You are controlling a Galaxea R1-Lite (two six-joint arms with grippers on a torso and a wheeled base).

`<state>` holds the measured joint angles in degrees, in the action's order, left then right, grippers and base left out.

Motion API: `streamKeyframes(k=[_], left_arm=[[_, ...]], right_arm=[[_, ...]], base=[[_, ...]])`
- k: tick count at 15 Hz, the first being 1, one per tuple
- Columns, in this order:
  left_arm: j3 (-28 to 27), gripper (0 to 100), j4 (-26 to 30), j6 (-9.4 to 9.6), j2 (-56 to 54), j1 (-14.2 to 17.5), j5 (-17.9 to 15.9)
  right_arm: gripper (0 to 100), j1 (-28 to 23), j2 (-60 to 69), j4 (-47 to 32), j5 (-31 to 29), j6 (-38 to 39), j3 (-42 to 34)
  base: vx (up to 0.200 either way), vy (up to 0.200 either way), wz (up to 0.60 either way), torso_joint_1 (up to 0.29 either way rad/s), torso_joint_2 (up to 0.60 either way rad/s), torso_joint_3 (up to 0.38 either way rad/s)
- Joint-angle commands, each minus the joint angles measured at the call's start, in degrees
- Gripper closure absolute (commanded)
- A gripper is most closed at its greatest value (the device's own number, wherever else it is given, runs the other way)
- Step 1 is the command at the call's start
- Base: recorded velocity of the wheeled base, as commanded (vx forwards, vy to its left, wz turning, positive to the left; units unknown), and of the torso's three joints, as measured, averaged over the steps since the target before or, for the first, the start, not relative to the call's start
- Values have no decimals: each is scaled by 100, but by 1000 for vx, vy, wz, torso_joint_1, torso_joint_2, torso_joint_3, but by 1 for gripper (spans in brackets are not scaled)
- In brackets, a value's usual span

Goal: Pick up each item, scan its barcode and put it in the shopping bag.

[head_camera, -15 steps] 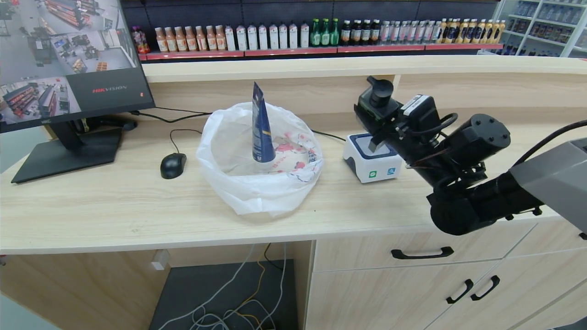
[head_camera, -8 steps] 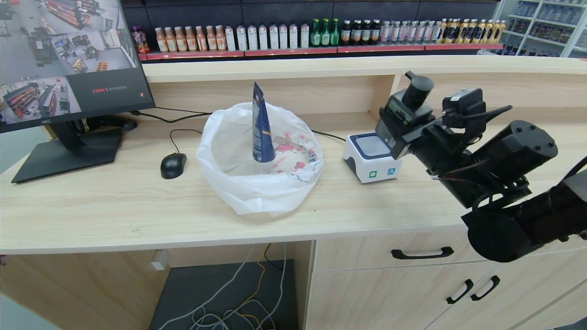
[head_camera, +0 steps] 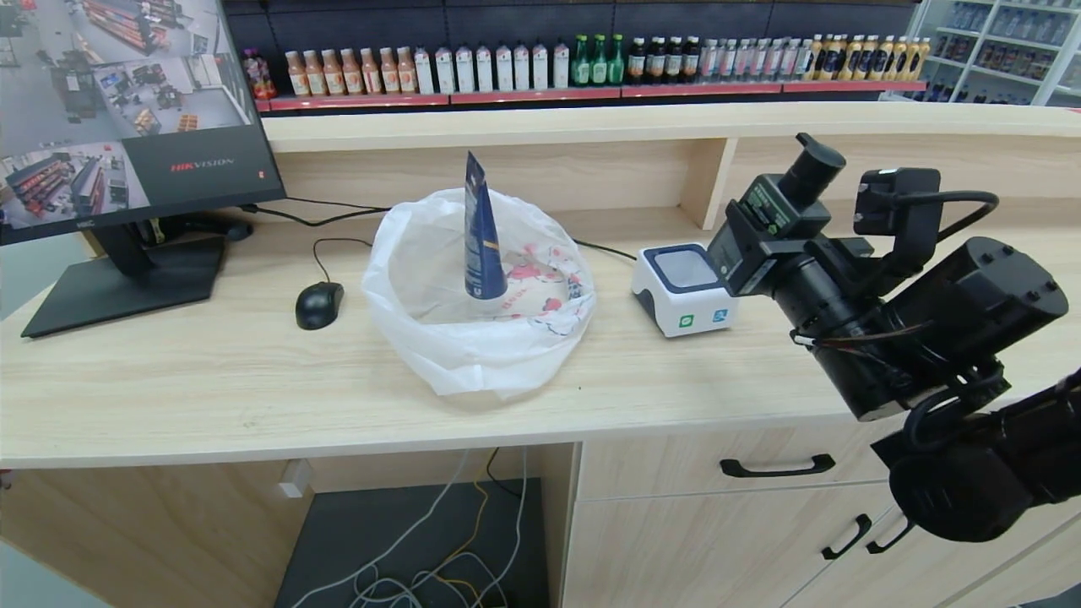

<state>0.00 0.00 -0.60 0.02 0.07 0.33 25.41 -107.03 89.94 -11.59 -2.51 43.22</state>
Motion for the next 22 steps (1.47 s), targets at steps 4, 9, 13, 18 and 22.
streamKeyframes(k=[4,9,13,18,22], left_arm=[[0,0,0,-11,-2,1,2],[0,0,0,-11,-2,1,2],[0,0,0,-19,-2,1,2],[0,0,0,-11,-2,1,2],[0,0,0,-2,-2,1,2]], right_arm=[[100,52,-142,6,-10,75,117],[100,43,-134,6,-1,190,275],[100,123,-186,6,8,190,310],[100,131,-221,6,34,198,319],[100,149,-292,6,184,163,389]], base=[[0,0,0,0,0,0],[0,120,0,-4,3,2],[0,200,0,6,4,1],[0,200,0,3,1,1],[0,0,0,0,0,0]])
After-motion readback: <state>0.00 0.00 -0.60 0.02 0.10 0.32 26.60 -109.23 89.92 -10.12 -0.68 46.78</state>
